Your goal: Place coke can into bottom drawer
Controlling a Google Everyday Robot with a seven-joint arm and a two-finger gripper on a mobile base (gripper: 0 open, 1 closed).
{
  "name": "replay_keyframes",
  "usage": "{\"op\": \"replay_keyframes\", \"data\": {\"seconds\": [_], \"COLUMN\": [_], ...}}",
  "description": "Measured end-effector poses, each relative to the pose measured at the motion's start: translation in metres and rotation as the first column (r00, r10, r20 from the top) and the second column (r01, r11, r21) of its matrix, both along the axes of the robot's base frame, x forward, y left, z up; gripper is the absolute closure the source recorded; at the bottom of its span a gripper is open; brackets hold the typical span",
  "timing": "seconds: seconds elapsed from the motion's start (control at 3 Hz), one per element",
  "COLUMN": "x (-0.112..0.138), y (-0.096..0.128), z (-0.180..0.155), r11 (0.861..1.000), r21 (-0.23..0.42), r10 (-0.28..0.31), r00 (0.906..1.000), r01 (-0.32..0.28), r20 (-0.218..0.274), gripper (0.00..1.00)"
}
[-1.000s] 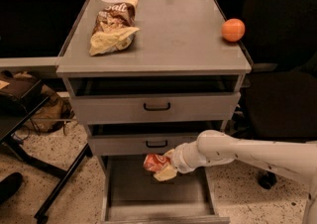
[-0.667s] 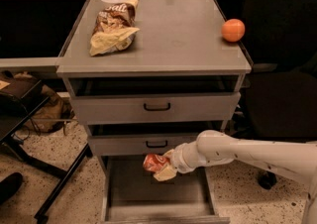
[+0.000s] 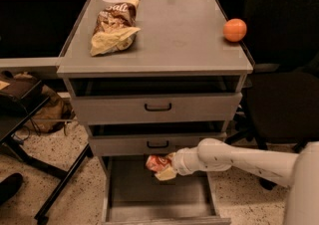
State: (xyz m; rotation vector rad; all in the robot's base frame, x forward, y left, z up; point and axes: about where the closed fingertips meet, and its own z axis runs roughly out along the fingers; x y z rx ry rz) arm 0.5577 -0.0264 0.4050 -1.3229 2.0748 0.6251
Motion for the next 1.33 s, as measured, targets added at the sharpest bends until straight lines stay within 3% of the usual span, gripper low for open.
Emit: {"op": "replay_keyframes", "data": {"seconds": [0.33, 0.67, 1.0, 1.33], "x": [0.011, 0.011, 0.002, 0.002], "y": [-0.002, -0.006, -0.009, -0.009], "z": [-0.062, -0.097, -0.084, -0.085], "r11": [0.997, 0.992, 0.99, 0.99], "r21": [0.033, 0.017, -0.026, -0.026], "r10": [-0.07, -0.125, -0.141, -0.141], "r00": [0.9975, 0.9921, 0.9899, 0.9899], "r01": [0.071, 0.125, 0.14, 0.14], "r20": [-0.012, -0.014, -0.019, -0.019], "gripper": [1.0, 1.0, 1.0, 1.0]}}
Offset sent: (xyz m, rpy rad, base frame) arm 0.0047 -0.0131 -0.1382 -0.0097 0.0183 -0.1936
